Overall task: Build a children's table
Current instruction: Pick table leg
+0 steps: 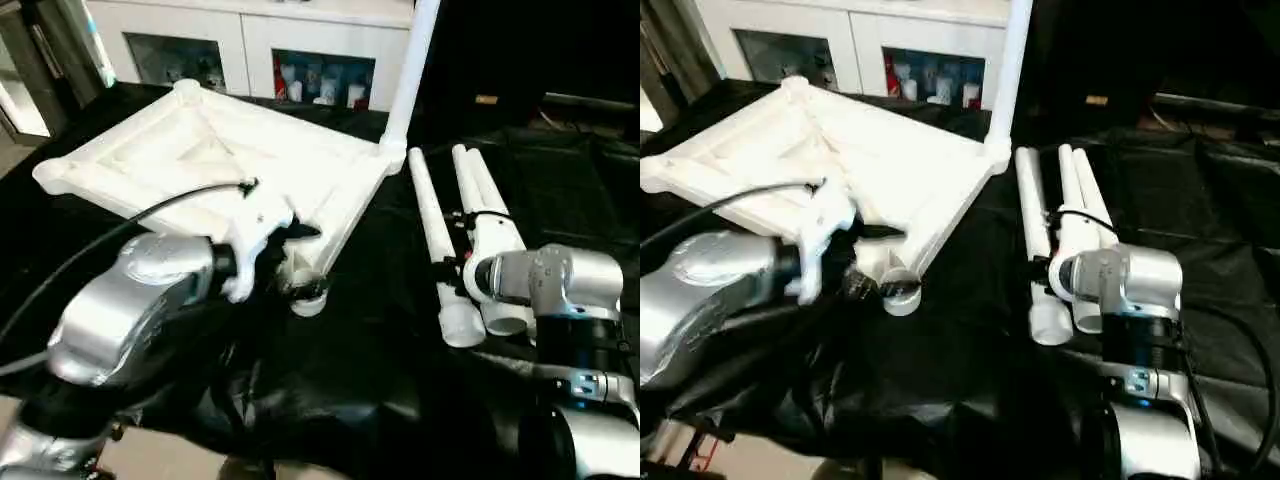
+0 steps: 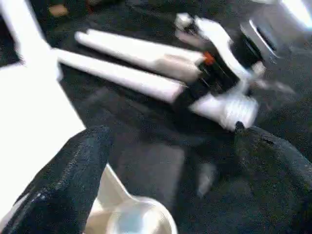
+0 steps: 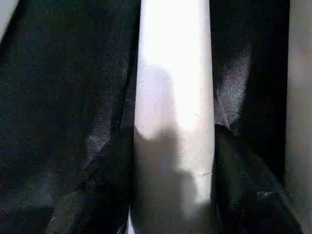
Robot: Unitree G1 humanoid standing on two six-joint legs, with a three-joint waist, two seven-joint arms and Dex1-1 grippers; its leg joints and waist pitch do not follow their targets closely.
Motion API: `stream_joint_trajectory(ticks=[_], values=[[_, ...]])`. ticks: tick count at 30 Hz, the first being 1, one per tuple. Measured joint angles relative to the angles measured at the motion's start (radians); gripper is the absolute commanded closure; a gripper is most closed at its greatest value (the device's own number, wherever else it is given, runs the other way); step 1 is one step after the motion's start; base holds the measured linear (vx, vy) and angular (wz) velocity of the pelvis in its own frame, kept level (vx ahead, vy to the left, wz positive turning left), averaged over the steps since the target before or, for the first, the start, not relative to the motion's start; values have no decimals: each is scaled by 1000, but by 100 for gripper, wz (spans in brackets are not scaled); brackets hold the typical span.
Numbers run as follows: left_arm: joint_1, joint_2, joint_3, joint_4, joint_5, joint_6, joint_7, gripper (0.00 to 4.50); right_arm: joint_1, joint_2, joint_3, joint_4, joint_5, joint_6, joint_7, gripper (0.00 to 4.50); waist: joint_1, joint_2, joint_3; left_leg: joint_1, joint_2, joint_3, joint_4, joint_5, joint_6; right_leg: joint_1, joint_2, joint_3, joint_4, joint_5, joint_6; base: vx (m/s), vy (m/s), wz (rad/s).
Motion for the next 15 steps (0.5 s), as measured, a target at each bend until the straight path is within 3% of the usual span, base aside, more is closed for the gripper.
stream_joint_trajectory(ticks=[7,11,15], values=[[-90,-107,68,105,-20,-19,102,0,-9,39,-148,-89,61,-114,-26,266,6,5,-3,-2,0,0,1,0,0,0,0,0,0,0,0,0,0,0],[-142,-197,99,168,-28,2,181,0,-20,68,-222,-193,169,-345,64,266,14,14,-6,-4,0,0,4,0,1,-2,-1,0,0,0,1,0,0,0],[-204,-275,159,218,-82,23,233,0,-36,77,-238,-306,279,-396,205,266,16,17,-9,-4,0,-1,4,0,2,-1,0,-1,0,0,1,0,0,0]])
